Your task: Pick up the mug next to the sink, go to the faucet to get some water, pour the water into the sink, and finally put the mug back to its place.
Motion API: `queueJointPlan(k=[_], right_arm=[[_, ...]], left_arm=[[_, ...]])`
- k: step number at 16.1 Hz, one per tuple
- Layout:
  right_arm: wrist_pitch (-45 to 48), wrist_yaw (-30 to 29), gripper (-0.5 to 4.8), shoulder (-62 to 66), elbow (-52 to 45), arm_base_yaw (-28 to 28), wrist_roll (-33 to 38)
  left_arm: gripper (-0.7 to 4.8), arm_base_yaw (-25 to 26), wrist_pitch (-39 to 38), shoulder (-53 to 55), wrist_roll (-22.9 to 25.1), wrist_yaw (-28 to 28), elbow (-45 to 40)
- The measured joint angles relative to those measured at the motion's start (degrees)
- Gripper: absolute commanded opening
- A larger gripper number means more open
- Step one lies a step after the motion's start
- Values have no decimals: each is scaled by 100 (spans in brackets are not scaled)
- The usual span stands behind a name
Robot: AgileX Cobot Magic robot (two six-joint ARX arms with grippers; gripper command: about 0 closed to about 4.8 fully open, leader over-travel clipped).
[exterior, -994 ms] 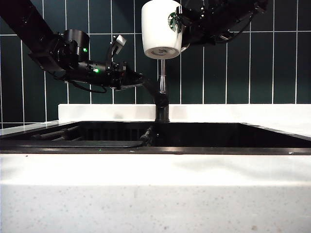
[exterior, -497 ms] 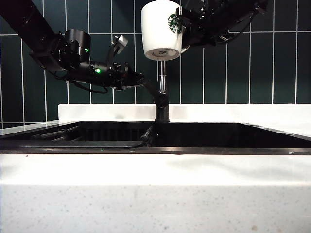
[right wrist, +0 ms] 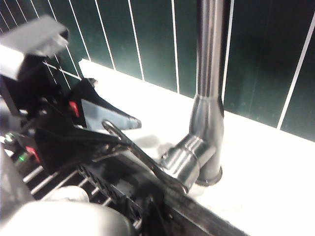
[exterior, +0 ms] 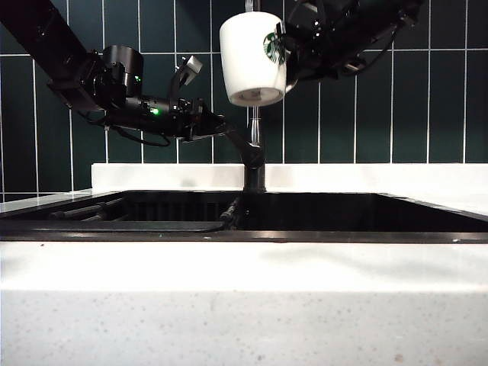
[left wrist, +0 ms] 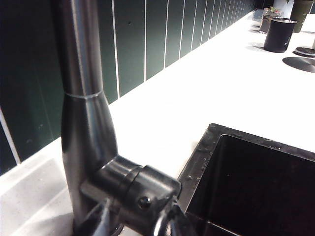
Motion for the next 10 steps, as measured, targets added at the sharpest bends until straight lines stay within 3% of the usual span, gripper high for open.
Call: queueJointPlan(k=[1, 6, 10], right_arm=[[-15, 4, 8, 4, -11, -2, 0], [-9, 4, 8, 2, -11, -4, -105], [0, 9, 8, 0, -11, -28, -168]], left_arm=[[152, 0, 0, 0, 7, -7, 0], [152, -166, 398, -66, 48, -1495, 42], [152, -59, 417, -181, -361, -986, 28]])
